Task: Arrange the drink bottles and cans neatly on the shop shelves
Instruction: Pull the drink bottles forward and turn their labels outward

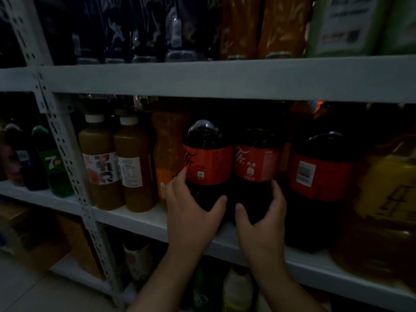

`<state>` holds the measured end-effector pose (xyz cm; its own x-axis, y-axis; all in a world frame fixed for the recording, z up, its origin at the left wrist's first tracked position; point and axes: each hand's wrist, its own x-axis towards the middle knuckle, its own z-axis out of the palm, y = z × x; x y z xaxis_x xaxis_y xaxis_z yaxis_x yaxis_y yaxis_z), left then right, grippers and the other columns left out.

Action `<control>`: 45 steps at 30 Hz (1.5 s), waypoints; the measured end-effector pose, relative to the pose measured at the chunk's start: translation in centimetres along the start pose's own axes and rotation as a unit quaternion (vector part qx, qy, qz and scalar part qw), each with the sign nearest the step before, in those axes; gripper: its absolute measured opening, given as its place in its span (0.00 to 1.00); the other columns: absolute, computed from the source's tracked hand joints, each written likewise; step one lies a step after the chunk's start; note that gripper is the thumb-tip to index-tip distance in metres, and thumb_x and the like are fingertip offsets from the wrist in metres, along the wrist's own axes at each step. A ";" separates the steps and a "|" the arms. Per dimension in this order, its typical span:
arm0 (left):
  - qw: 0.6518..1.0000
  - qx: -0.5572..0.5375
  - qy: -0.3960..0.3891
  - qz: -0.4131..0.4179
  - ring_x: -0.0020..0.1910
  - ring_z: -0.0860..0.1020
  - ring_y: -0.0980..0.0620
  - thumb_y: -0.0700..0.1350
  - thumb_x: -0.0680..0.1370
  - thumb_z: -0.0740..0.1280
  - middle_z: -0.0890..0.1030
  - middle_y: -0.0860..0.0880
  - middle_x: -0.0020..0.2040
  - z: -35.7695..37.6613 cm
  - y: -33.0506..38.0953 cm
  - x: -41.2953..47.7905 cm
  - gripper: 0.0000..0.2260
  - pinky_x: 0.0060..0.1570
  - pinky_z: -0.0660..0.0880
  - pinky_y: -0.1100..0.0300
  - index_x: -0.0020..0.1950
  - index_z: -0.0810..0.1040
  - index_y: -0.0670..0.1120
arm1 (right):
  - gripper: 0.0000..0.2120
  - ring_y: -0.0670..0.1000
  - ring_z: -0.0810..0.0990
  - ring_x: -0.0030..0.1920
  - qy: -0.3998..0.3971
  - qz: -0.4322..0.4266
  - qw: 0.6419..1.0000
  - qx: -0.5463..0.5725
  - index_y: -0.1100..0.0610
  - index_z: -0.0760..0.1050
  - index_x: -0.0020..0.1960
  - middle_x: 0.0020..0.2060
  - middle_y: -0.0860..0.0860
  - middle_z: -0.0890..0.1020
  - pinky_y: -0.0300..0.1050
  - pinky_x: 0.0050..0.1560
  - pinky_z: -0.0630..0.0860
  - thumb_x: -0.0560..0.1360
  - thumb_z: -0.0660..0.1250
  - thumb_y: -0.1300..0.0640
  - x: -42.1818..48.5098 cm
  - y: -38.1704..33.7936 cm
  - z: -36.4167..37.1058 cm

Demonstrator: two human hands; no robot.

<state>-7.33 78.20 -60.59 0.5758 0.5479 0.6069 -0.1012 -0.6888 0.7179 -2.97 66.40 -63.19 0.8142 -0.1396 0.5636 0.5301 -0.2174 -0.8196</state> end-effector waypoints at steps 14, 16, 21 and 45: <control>0.999 -0.003 0.014 -0.043 0.70 0.65 0.51 0.58 0.63 0.77 0.65 0.51 0.71 2.3 -1.9 0.2 0.49 0.63 0.67 0.54 0.75 0.50 0.59 | 0.54 0.57 0.71 0.66 0.032 0.077 0.996 -0.022 0.47 0.50 0.76 0.69 0.56 0.69 0.46 0.57 0.67 0.60 0.79 0.46 3.1 2.0 2.9; 0.999 0.007 0.031 -0.044 0.70 0.65 0.50 0.58 0.64 0.77 0.64 0.50 0.72 2.8 -1.7 -0.1 0.49 0.61 0.65 0.55 0.75 0.49 0.59 | 0.53 0.56 0.72 0.65 0.035 0.087 0.996 -0.006 0.44 0.51 0.75 0.68 0.54 0.71 0.45 0.56 0.67 0.59 0.79 0.45 3.1 2.1 2.7; 0.998 0.016 0.043 -0.052 0.71 0.63 0.49 0.60 0.64 0.76 0.63 0.49 0.73 3.2 -1.9 -0.1 0.49 0.65 0.65 0.51 0.75 0.47 0.60 | 0.53 0.53 0.72 0.65 0.024 0.082 0.996 -0.004 0.41 0.52 0.74 0.68 0.51 0.72 0.45 0.58 0.68 0.57 0.79 0.43 2.9 2.2 1.9; 1.000 0.002 -0.030 0.003 0.73 0.56 0.50 0.52 0.69 0.75 0.56 0.51 0.77 2.6 -3.9 -0.9 0.51 0.68 0.55 0.56 0.76 0.37 0.60 | 0.28 0.43 0.63 0.70 0.065 -0.147 0.971 -0.175 0.55 0.66 0.70 0.71 0.49 0.66 0.27 0.65 0.57 0.72 0.69 0.52 1.2 -5.5 -2.7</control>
<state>-5.37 79.12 -64.82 0.6235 0.5138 0.5893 -0.1020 -0.6938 0.7129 -5.57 64.81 -57.70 0.5910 -0.1374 0.7949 0.6035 -0.5785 -0.5487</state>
